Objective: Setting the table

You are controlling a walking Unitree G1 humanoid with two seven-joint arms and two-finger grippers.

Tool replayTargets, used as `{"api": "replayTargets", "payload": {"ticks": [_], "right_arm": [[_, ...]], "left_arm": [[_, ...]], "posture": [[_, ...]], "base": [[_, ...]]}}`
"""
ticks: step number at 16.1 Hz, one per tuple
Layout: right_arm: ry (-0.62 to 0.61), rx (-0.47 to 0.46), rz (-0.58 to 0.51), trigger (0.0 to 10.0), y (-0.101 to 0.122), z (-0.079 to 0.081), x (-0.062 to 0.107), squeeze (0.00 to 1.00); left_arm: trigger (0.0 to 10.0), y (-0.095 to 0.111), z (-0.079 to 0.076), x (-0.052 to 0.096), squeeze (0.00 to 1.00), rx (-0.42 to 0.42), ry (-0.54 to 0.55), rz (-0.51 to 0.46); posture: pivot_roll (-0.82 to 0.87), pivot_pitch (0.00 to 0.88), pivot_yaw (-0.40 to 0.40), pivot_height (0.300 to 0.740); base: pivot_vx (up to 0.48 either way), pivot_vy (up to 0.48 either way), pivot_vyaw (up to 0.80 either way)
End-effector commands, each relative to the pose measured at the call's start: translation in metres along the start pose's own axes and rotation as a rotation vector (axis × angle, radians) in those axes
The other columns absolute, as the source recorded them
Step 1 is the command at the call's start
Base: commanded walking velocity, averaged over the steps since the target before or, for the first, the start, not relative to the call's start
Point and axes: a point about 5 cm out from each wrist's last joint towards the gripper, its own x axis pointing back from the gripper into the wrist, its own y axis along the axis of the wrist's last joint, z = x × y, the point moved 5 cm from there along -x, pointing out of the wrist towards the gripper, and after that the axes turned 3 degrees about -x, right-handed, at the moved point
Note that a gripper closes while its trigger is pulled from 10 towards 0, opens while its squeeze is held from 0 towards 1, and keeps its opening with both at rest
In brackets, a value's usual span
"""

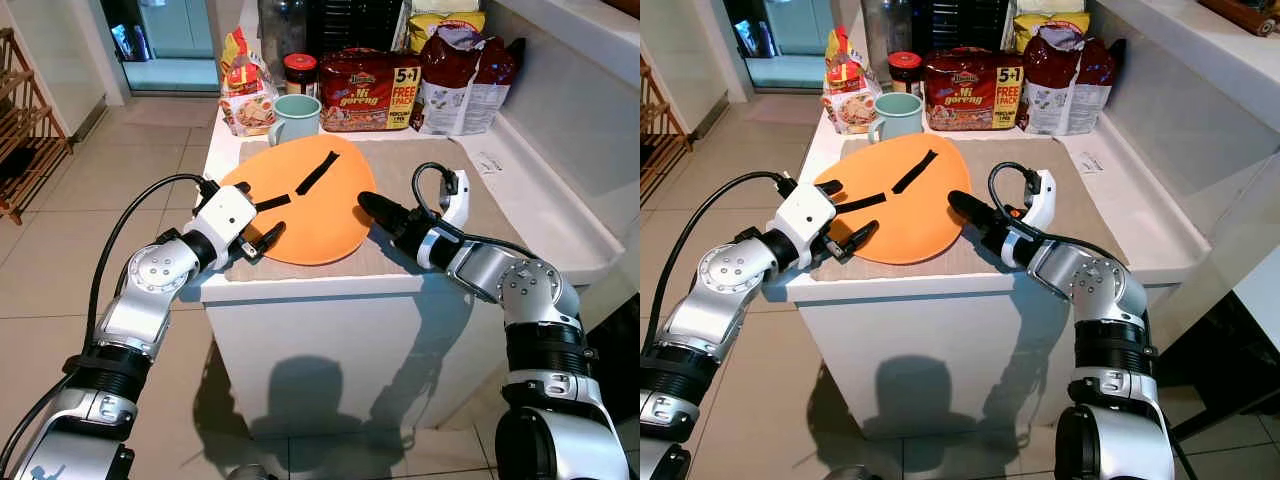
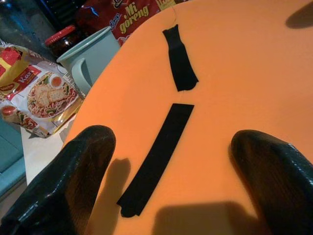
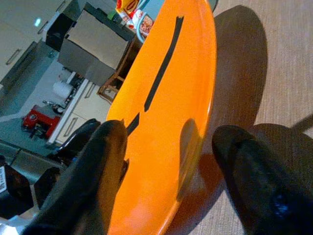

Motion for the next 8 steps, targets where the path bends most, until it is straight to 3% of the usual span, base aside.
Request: {"api": "replayTargets", "payload": {"ticks": [1,8], "right_arm": [[0.004,-0.022,0.006,0.0,0.0009,0.0004,0.0007,0.0],[0.019,-0.064,0.028,0.0,-0.0039,0.0005,0.001,0.0]], "left_arm": [[10.0,-0.0307,-0.0291,0.0025,0.0,0.029,-0.109,0.119],[10.0,-0.0289,-0.03,0.0014,0.0,0.026,-0.115,0.112]], "posture": [[0.11,0.0,-0.044,0.74],[0.12,0.0,-0.045,0.74]], "base": [[0.0,0.0,0.0],[0.0,0.0,0.0]]}}
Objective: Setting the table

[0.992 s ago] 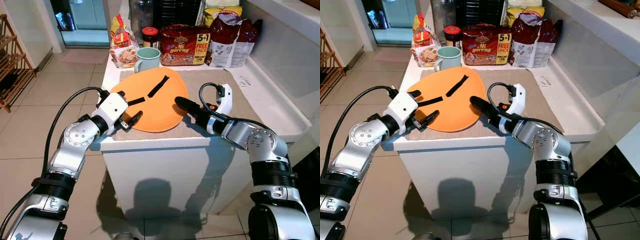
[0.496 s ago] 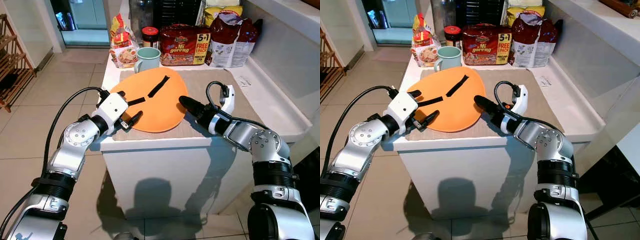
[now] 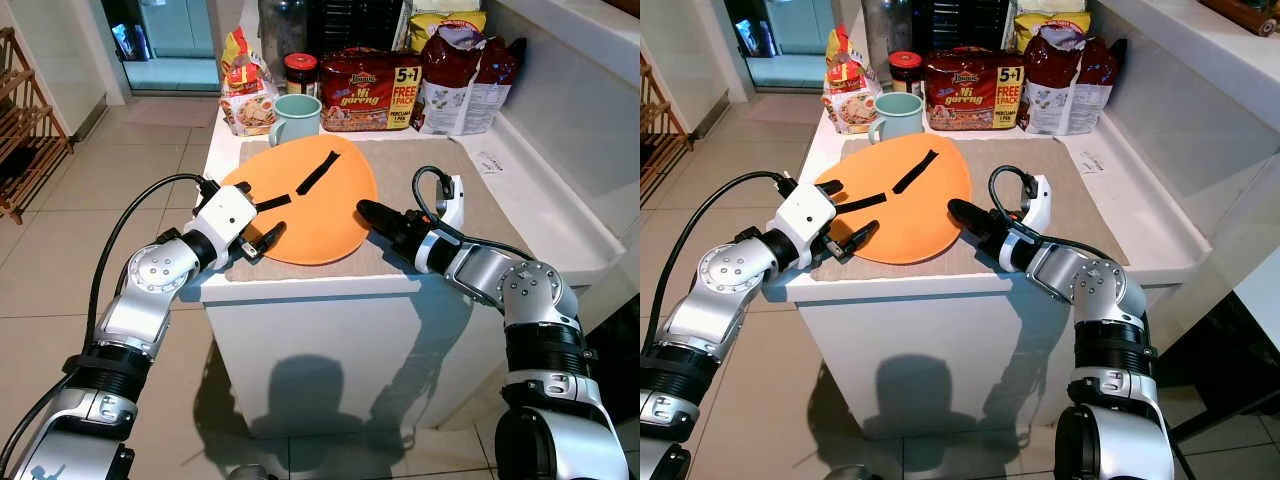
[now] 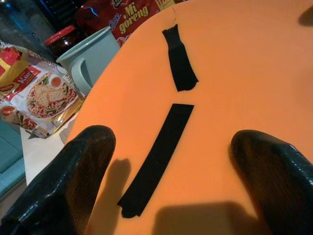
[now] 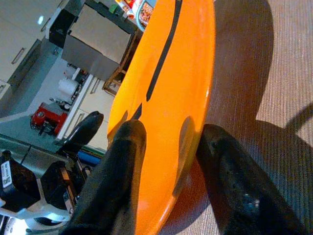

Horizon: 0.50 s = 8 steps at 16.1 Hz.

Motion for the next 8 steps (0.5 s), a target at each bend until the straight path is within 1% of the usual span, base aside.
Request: {"api": "replayTargets", "payload": {"ticks": [1,4,8], "right_arm": [[0.01,-0.019,-0.002,0.0,0.0019,0.0019,0.0009,0.0],[0.009,-0.03,-0.002,0.0,0.0004,0.0004,0.0017,0.0],[0.007,-0.081,-0.02,0.0,-0.0007,-0.0038,0.0042,0.0]], "left_arm": [[10.0,-0.0291,-0.03,0.0015,0.0,0.025,-0.114,0.114],[10.0,-0.0297,-0.0298,0.002,0.0,0.021,-0.116,0.115],[10.0,-0.0284,-0.0296,0.0029,0.0,0.012,-0.112,0.104]], "posture": [[0.12,0.0,-0.045,0.74],[0.12,0.0,-0.044,0.74],[0.12,0.0,-0.044,0.74]], "base": [[0.0,0.0,0.0],[0.0,0.0,0.0],[0.0,0.0,0.0]]}}
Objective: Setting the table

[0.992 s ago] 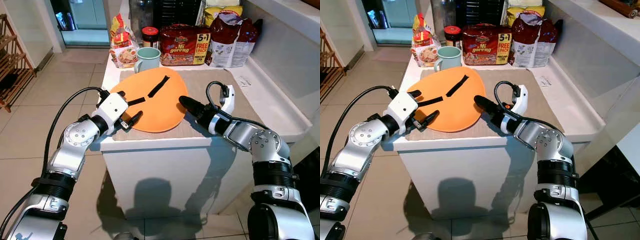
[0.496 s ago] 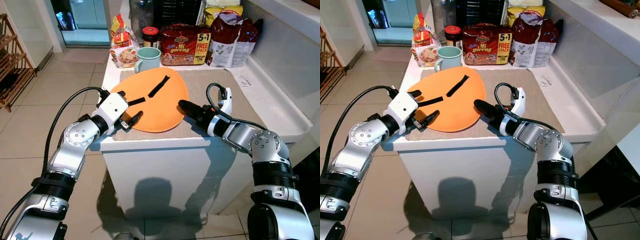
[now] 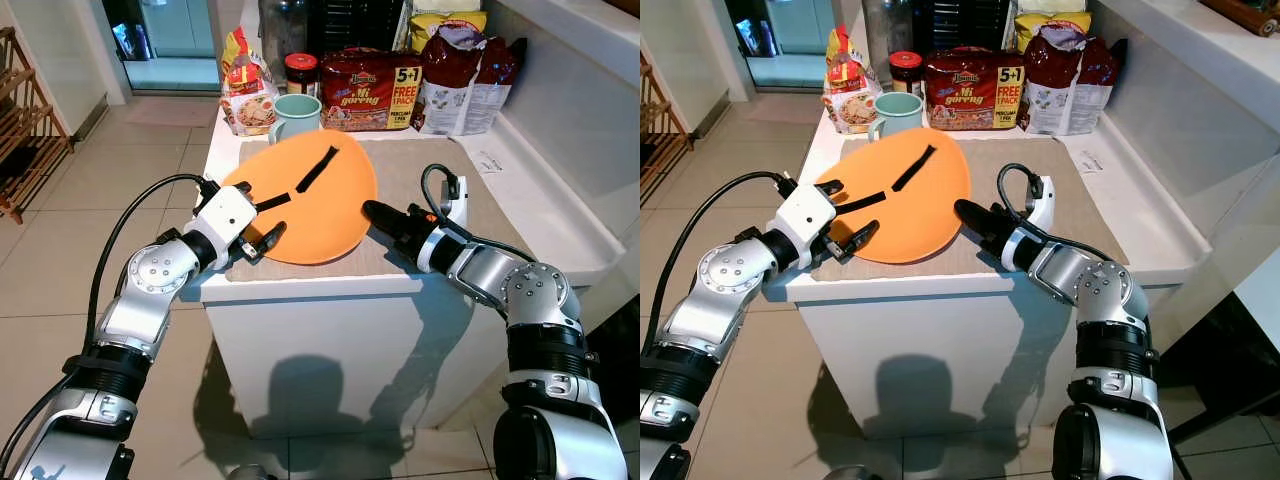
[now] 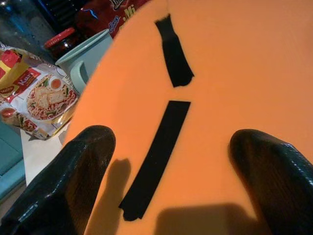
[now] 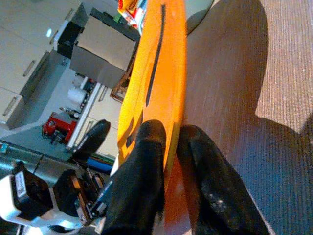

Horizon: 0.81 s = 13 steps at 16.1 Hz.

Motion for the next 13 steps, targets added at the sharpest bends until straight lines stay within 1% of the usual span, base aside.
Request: {"api": "replayTargets", "payload": {"ticks": [1,2,4,5,6,8,9,10,11,12,13], "right_arm": [[-0.013,-0.026,0.004,0.0,-0.003,-0.005,0.003,0.0],[-0.013,-0.034,0.002,0.0,-0.004,-0.006,0.004,0.0],[-0.015,-0.053,-0.006,0.0,-0.005,-0.007,0.006,0.0],[-0.023,-0.06,-0.011,0.0,-0.004,-0.009,0.007,0.0],[-0.025,-0.064,-0.014,0.0,-0.004,-0.01,0.007,0.0],[-0.03,-0.074,-0.025,0.0,-0.003,-0.011,0.008,0.0],[-0.031,-0.078,-0.03,0.0,-0.001,-0.011,0.009,0.0],[-0.027,-0.089,-0.048,0.0,0.003,-0.011,0.013,0.0],[-0.022,-0.095,-0.058,0.0,0.005,-0.011,0.014,0.0],[-0.011,-0.101,-0.079,0.0,0.011,-0.009,0.018,0.0],[-0.003,-0.094,-0.092,0.0,0.014,-0.007,0.021,0.0]], "left_arm": [[10.0,-0.028,-0.029,0.003,0.0,0.018,-0.111,0.11],[10.0,-0.026,-0.028,0.002,0.0,0.017,-0.099,0.097],[10.0,-0.014,-0.018,-0.001,0.0,0.019,-0.046,0.046],[10.0,-0.003,-0.011,-0.002,0.0,0.023,-0.013,0.004],[10.0,0.003,-0.007,-0.002,0.0,0.02,0.005,-0.019],[10.0,0.024,0.008,0.001,0.0,0.025,0.061,-0.101],[10.0,0.032,0.015,0.004,0.0,0.026,0.082,-0.13],[10.0,0.049,0.029,0.011,0.0,0.048,0.127,-0.196],[10.0,0.057,0.033,0.014,0.0,0.063,0.142,-0.222],[10.0,0.073,0.046,0.023,0.0,0.079,0.177,-0.273],[10.0,0.082,0.053,0.031,0.0,0.081,0.2,-0.291]], "posture": [[0.12,0.0,-0.043,0.74],[0.12,0.0,-0.043,0.74],[0.12,0.0,-0.047,0.74],[0.12,0.0,-0.051,0.74],[0.12,0.0,-0.051,0.74],[0.12,0.0,-0.051,0.74],[0.12,0.0,-0.051,0.74],[0.12,0.0,-0.05,0.74],[0.12,0.0,-0.05,0.74],[0.12,0.0,-0.046,0.74],[0.12,0.0,-0.043,0.74]], "base": [[0.0,0.0,0.0],[0.0,0.0,0.0],[0.0,0.0,0.0],[0.0,0.0,0.0],[0.0,0.0,0.0],[0.0,0.0,0.0],[0.0,0.0,0.0],[0.0,0.0,0.0],[0.0,0.0,0.0],[0.0,0.0,0.0],[0.0,0.0,0.0]]}}
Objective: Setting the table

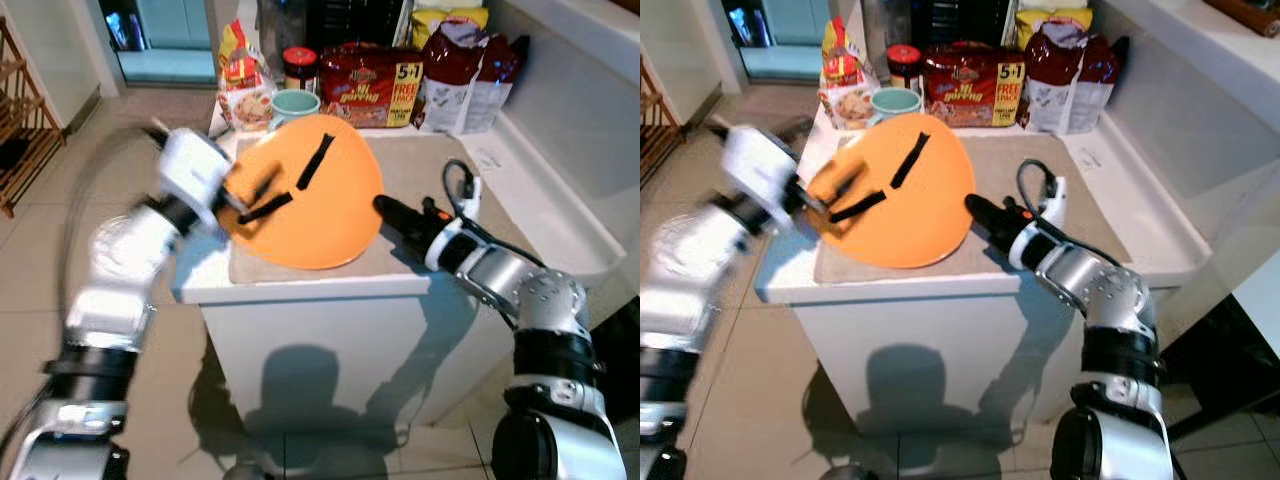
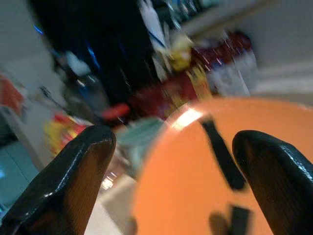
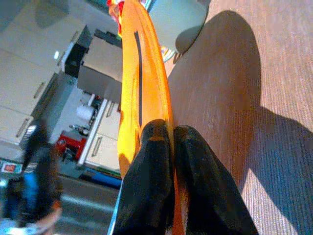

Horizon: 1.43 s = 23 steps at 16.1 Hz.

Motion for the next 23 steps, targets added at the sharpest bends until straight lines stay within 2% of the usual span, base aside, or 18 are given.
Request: {"api": "replayTargets", "payload": {"ticks": [1,3,4,5,6,10,15,18,20,22,23], "right_arm": [[0.004,0.003,-0.03,0.0,0.008,0.001,0.01,0.0],[0.084,0.04,-0.046,0.0,0.011,0.021,0.023,0.0],[0.099,0.05,-0.052,0.0,0.012,0.025,0.027,0.0],[0.124,0.063,-0.073,0.0,0.016,0.033,0.034,0.0],[0.137,0.058,-0.103,0.0,0.022,0.037,0.039,0.0],[0.161,0.043,-0.181,0.0,0.034,0.041,0.055,0.0],[0.142,0.006,-0.281,0.0,0.044,0.039,0.063,0.0],[0.146,-0.004,-0.304,0.0,0.049,0.038,0.066,0.0],[0.17,-0.024,-0.338,0.0,0.057,0.041,0.07,0.0],[0.178,-0.034,-0.345,0.0,0.057,0.042,0.07,0.0],[0.187,-0.034,-0.345,0.0,0.057,0.044,0.069,0.0]], "left_arm": [[10.0,0.008,0.007,0.005,0.0,0.012,0.019,-0.002],[10.0,0.007,0.02,0.022,0.0,0.001,0.074,0.057],[10.0,0.005,0.024,0.028,0.0,-0.02,0.098,0.077],[10.0,-0.001,0.029,0.04,0.0,-0.037,0.143,0.123],[10.0,-0.005,0.03,0.048,0.0,-0.021,0.164,0.155],[10.0,-0.008,0.026,0.057,0.0,0.013,0.205,0.206],[10.0,-0.008,0.014,0.059,0.0,0.033,0.205,0.224],[10.0,-0.013,0.014,0.055,0.0,0.08,0.25,0.243],[10.0,-0.014,0.017,0.045,0.0,0.223,0.293,0.231],[10.0,-0.011,0.007,0.035,0.0,0.327,0.246,0.2],[10.0,-0.01,0.002,0.03,0.0,0.351,0.225,0.195]], "posture": [[0.12,0.0,-0.035,0.74],[0.12,0.0,-0.016,0.74],[0.11,0.0,-0.014,0.74],[0.11,0.0,-0.008,0.74],[0.1,0.0,-0.004,0.74],[0.1,0.0,-0.007,0.74],[0.1,0.0,-0.014,0.74],[0.1,0.0,-0.011,0.74],[0.1,0.002,-0.011,0.74],[0.1,0.013,-0.011,0.74],[0.1,0.014,-0.008,0.74]], "base": [[0.0,0.0,0.0],[0.0,0.0,0.0],[0.0,0.0,0.0],[0.0,0.0,0.0],[0.0,0.0,0.0],[0.0,0.0,0.0],[-0.114,0.0,0.0],[0.0,0.0,0.0],[0.0,0.0,0.0],[0.0,0.0,0.0],[0.0,0.0,0.0]]}}
